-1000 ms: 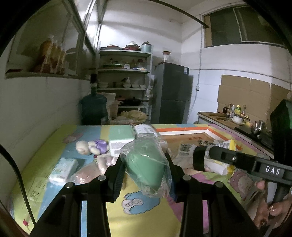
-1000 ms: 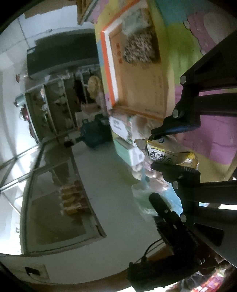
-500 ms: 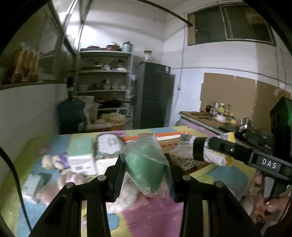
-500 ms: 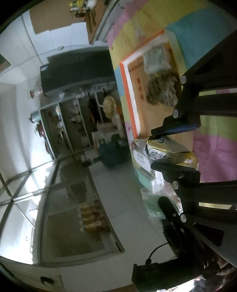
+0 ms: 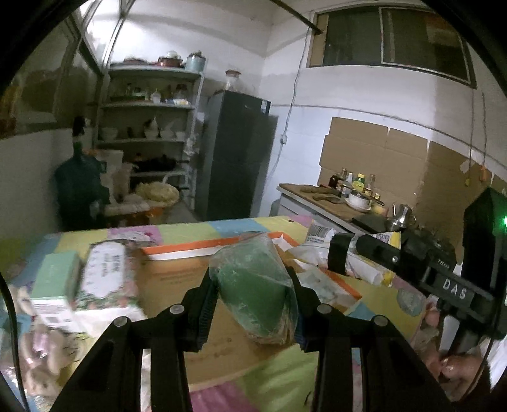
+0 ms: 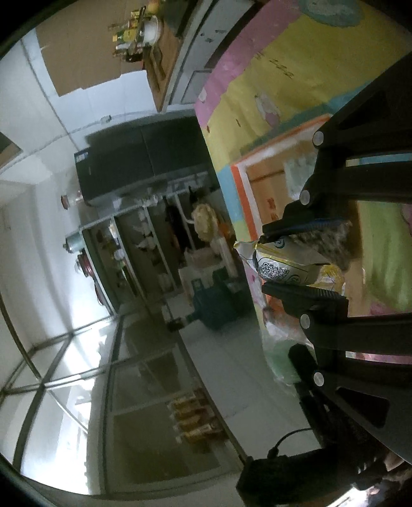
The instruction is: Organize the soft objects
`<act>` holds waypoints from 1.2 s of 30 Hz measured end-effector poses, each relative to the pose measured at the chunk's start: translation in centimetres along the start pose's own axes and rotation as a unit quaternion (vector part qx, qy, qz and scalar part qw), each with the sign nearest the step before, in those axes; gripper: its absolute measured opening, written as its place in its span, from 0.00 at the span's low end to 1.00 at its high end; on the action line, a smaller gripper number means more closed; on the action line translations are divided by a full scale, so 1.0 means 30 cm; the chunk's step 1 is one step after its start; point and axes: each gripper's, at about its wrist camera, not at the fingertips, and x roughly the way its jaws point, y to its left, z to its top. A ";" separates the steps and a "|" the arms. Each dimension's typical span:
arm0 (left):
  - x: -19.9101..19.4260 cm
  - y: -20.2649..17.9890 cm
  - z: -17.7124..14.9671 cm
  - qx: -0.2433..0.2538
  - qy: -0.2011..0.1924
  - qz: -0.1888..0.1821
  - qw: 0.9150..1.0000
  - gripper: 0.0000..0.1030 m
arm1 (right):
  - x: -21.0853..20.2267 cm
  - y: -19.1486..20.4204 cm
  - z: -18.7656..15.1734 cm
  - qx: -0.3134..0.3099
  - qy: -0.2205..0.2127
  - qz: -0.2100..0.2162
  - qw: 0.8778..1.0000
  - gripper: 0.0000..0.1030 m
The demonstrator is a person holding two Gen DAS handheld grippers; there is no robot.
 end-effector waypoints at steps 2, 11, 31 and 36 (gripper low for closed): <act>0.049 0.009 0.020 -0.013 0.010 -0.008 1.000 0.40 | 0.024 -0.030 0.020 0.003 -0.002 -0.003 1.000 0.30; 0.273 -0.023 0.078 -0.022 0.038 0.005 0.999 0.40 | 0.183 -0.146 0.091 0.019 0.019 -0.021 0.999 0.30; 0.564 0.007 0.048 -0.062 0.141 0.042 0.987 0.40 | 0.470 -0.304 0.073 0.053 0.111 -0.051 0.991 0.30; 0.585 0.008 0.043 -0.066 0.163 0.042 0.983 0.40 | 0.489 -0.312 0.063 0.056 0.120 -0.051 0.990 0.30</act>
